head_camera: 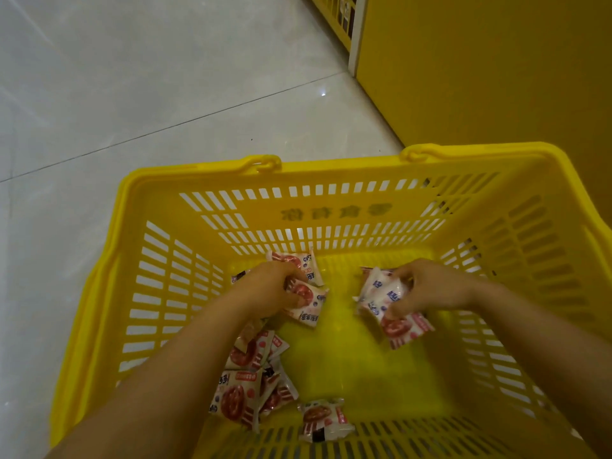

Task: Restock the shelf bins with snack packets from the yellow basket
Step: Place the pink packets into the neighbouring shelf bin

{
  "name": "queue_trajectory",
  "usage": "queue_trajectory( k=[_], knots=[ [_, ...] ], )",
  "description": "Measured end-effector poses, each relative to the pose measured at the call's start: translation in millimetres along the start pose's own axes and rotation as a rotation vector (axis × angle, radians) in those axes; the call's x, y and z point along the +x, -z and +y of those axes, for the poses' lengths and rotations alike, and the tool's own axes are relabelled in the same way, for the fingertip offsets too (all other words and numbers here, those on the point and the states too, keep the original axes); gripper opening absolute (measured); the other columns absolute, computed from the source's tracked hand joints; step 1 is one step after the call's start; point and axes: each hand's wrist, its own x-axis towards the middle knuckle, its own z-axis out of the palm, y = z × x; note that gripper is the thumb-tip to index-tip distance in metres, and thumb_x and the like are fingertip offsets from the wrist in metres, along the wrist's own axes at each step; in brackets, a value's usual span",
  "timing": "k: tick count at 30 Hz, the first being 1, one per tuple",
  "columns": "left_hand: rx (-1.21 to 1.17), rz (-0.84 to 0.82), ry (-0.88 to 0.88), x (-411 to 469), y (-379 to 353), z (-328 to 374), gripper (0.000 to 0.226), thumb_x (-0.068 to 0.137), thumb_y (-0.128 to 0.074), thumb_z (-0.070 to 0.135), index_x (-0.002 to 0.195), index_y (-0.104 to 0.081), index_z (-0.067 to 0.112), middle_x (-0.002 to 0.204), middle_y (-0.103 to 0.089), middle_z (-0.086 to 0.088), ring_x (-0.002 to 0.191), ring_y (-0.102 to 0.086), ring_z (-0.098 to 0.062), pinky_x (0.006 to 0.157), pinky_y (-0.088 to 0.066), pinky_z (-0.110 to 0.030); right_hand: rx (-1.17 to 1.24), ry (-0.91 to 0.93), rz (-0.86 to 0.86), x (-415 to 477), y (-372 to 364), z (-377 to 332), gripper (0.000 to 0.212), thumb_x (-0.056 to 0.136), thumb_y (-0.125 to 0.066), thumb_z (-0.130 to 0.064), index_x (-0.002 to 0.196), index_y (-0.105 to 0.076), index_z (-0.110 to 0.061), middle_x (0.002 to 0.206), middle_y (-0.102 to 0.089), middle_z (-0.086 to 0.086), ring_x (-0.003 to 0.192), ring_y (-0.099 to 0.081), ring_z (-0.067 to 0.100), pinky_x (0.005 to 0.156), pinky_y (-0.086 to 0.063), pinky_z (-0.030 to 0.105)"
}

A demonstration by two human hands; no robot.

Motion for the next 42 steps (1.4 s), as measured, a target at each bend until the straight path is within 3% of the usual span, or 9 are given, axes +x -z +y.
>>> queue_trajectory(
  k=[4, 9, 14, 19, 23, 33, 38, 40, 42],
  knots=[
    [-0.247, 0.245, 0.028, 1.8, -3.9, -2.7, 0.039, 0.087, -0.069, 0.019, 0.124, -0.058, 0.022, 0.117, -0.060, -0.001, 0.100, -0.061, -0.017, 0.082, -0.056, -0.037, -0.275, 0.002, 0.034, -3.4, 6.3, -4.8, 0.041, 0.065, -0.085, -0.033, 0.091, -0.065, -0.008, 0.070, -0.054, 0.000, 0.066, -0.052, 0.016, 0.057, -0.038, 0.028],
    [0.331, 0.266, -0.023, 6.0, -17.2, -11.9, 0.041, 0.085, -0.064, 0.047, 0.120, -0.057, 0.027, 0.141, -0.035, 0.004, 0.128, -0.033, -0.019, 0.104, -0.037, -0.035, -0.174, 0.074, 0.099, -3.2, -4.3, -0.9, 0.040, 0.069, -0.084, -0.023, 0.100, -0.061, -0.012, 0.081, -0.057, 0.002, 0.070, -0.053, 0.015, 0.060, -0.040, 0.026],
    [0.551, 0.206, -0.075, 12.1, -26.6, -7.2, 0.050, 0.075, -0.063, 0.063, 0.106, -0.048, 0.027, 0.130, -0.040, 0.001, 0.124, -0.031, -0.022, 0.100, -0.033, -0.036, 0.023, 0.094, 0.128, -2.4, -12.2, 14.6, 0.036, 0.069, -0.085, -0.019, 0.085, -0.054, -0.028, 0.081, -0.051, -0.007, 0.064, -0.048, 0.005, 0.057, -0.037, 0.018],
    [0.541, 0.119, -0.169, 10.2, -37.7, -1.8, 0.083, 0.062, -0.066, 0.073, 0.129, -0.039, 0.031, 0.137, -0.028, -0.003, 0.128, -0.030, -0.026, 0.109, -0.025, -0.040, -0.107, 0.195, 0.250, 7.1, -25.4, 11.7, 0.043, 0.063, -0.087, -0.025, 0.100, -0.066, -0.015, 0.110, -0.043, -0.009, 0.102, -0.048, 0.011, 0.081, -0.043, 0.026],
    [0.635, 0.084, -0.187, 8.4, -53.2, 4.5, 0.087, 0.065, -0.068, 0.070, 0.137, -0.032, 0.039, 0.155, -0.012, -0.006, 0.139, -0.017, -0.032, 0.115, -0.016, -0.049, 0.008, 0.219, 0.244, 14.9, -33.4, 6.3, 0.033, 0.065, -0.086, -0.023, 0.086, -0.060, -0.023, 0.092, -0.054, -0.006, 0.080, -0.057, 0.014, 0.065, -0.046, 0.023],
    [0.670, 0.045, -0.196, -0.3, -69.2, 6.6, 0.066, 0.073, -0.067, 0.061, 0.131, -0.045, 0.039, 0.158, 0.017, -0.007, 0.141, 0.027, -0.036, 0.102, 0.024, -0.066, 0.395, 0.103, 0.187, 22.8, -37.7, 4.0, 0.030, 0.069, -0.084, -0.012, 0.091, -0.066, -0.020, 0.088, -0.074, -0.001, 0.075, -0.072, 0.011, 0.073, -0.059, 0.031],
    [0.507, 0.060, -0.233, -4.6, -68.1, 10.3, 0.034, 0.077, -0.067, 0.054, 0.095, -0.050, 0.029, 0.151, -0.014, 0.002, 0.144, -0.002, -0.028, 0.108, 0.014, -0.062, 0.576, 0.064, 0.187, 16.1, -26.3, 14.9, 0.032, 0.069, -0.084, -0.010, 0.096, -0.066, -0.013, 0.079, -0.075, -0.005, 0.072, -0.072, 0.009, 0.057, -0.054, 0.017],
    [0.262, 0.080, -0.187, -3.0, -55.2, 15.1, 0.031, 0.077, -0.067, 0.052, 0.081, -0.042, 0.033, 0.134, -0.039, 0.004, 0.125, -0.038, -0.020, 0.115, -0.014, -0.054, 0.615, 0.057, 0.177, 13.2, -25.8, 17.6, 0.029, 0.069, -0.083, -0.010, 0.093, -0.068, -0.015, 0.078, -0.075, -0.007, 0.071, -0.072, 0.008, 0.056, -0.051, 0.015],
    [0.019, 0.081, -0.131, 3.0, -39.0, 19.8, 0.029, 0.080, -0.069, 0.039, 0.083, -0.040, 0.033, 0.109, -0.053, 0.003, 0.096, -0.053, -0.017, 0.092, -0.045, -0.042, 0.632, 0.044, 0.179, 12.6, -26.5, 20.2, 0.029, 0.069, -0.083, -0.012, 0.094, -0.069, -0.014, 0.081, -0.076, -0.005, 0.074, -0.072, 0.011, 0.060, -0.053, 0.019]
  ],
)
